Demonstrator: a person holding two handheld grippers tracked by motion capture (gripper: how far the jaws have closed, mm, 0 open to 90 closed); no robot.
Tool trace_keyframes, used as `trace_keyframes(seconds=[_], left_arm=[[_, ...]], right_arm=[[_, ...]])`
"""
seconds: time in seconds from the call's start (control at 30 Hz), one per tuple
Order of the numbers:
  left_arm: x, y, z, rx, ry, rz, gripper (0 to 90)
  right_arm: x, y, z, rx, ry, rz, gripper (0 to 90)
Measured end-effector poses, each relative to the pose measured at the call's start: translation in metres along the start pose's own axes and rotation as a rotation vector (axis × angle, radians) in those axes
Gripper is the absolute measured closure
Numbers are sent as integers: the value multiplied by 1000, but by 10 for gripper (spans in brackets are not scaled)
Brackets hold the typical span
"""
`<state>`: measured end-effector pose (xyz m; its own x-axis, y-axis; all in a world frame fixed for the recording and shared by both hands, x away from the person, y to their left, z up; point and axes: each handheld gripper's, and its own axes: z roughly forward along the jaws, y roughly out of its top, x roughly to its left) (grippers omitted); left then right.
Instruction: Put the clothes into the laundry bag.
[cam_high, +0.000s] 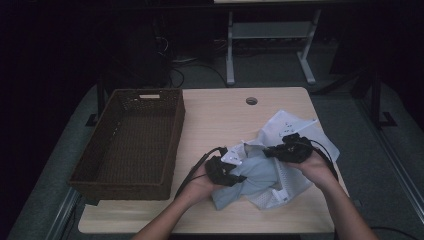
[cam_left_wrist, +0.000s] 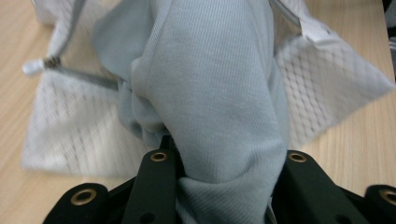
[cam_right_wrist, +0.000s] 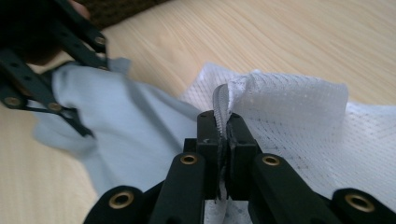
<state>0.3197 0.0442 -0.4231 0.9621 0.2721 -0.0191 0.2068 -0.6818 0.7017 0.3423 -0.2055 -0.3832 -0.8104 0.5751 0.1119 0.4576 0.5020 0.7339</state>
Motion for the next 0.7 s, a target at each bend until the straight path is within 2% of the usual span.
trace_keyframes(seconds=[0.13,0.33,0.43,0.6,0.7], left_arm=[[3,6,1,-22,8,-17,686],[4,8,14,-5,19,-38,681],[7,5,22,-3,14,-69,670],[9,0,29,-21,6,-96,610],[9,-2,30,-23,9,-115,530]], right_arm=[[8,6,-3,-16,24,-17,861],[19,12,-7,-37,55,-43,861],[20,12,-5,-29,62,-47,860],[21,12,-1,-24,68,-50,860],[21,12,-1,-19,63,-54,860]])
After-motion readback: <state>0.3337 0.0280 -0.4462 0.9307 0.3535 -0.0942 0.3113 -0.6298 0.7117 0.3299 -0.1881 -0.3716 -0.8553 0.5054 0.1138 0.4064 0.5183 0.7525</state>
